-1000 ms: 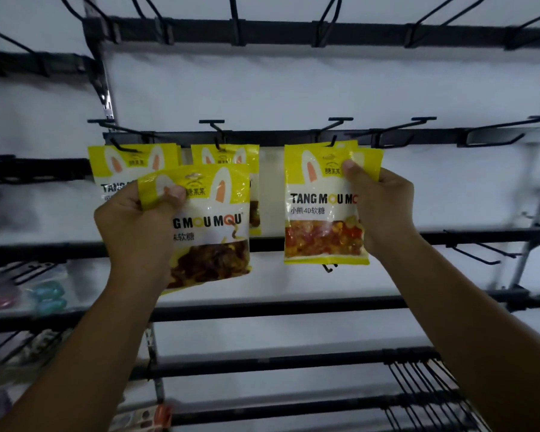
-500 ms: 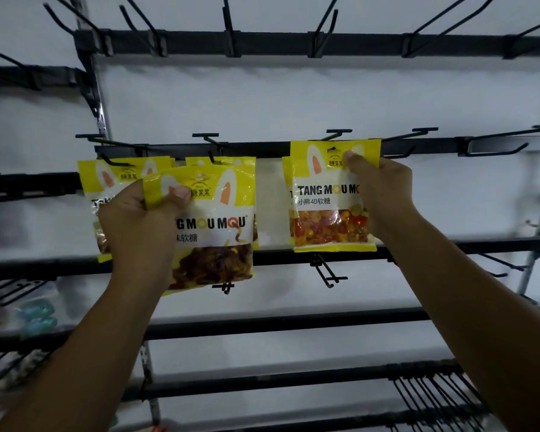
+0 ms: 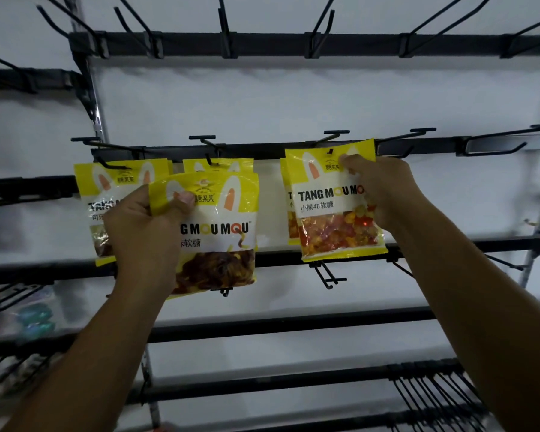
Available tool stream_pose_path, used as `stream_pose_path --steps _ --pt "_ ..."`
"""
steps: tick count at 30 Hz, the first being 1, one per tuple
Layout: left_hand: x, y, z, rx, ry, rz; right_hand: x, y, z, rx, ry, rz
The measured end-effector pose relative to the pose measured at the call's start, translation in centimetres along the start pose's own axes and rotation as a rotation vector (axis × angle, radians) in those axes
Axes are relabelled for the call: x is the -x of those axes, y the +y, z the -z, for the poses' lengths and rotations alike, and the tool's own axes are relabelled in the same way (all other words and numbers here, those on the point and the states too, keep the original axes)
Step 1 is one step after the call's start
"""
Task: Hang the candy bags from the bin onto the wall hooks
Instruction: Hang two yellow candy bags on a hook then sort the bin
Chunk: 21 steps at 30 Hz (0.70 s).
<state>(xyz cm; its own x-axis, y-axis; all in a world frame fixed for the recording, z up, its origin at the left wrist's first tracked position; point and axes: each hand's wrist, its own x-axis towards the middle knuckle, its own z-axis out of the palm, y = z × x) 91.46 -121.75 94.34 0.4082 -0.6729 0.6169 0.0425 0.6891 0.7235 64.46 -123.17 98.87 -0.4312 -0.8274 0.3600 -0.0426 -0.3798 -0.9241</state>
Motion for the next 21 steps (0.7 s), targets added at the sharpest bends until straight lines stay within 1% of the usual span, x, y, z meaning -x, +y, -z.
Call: stream_pose_path --steps 3,6,10,13,16,21 --pt "0.0 -0.1 -0.2 -0.006 0.001 0.013 -0.4 0.7 0.1 0.017 -0.024 -0.047" --pt "0.1 -0.1 -0.4 -0.005 -0.001 0.030 -1.1 1.7 -0.3 -0.006 -0.021 -0.043" --pt "0.3 0.0 -0.6 -0.011 -0.013 0.043 -1.9 2.7 -1.3 -0.028 0.035 -0.013" --pt "0.4 -0.1 -0.4 -0.030 -0.018 0.048 -2.4 3.2 -1.7 0.024 0.084 0.015" --pt "0.5 -0.3 -0.1 -0.039 -0.010 0.064 -2.9 3.9 -1.8 0.151 0.142 0.102" --pt "0.6 -0.6 0.4 -0.025 0.025 0.093 -2.1 4.6 -1.3 0.578 0.159 0.335"
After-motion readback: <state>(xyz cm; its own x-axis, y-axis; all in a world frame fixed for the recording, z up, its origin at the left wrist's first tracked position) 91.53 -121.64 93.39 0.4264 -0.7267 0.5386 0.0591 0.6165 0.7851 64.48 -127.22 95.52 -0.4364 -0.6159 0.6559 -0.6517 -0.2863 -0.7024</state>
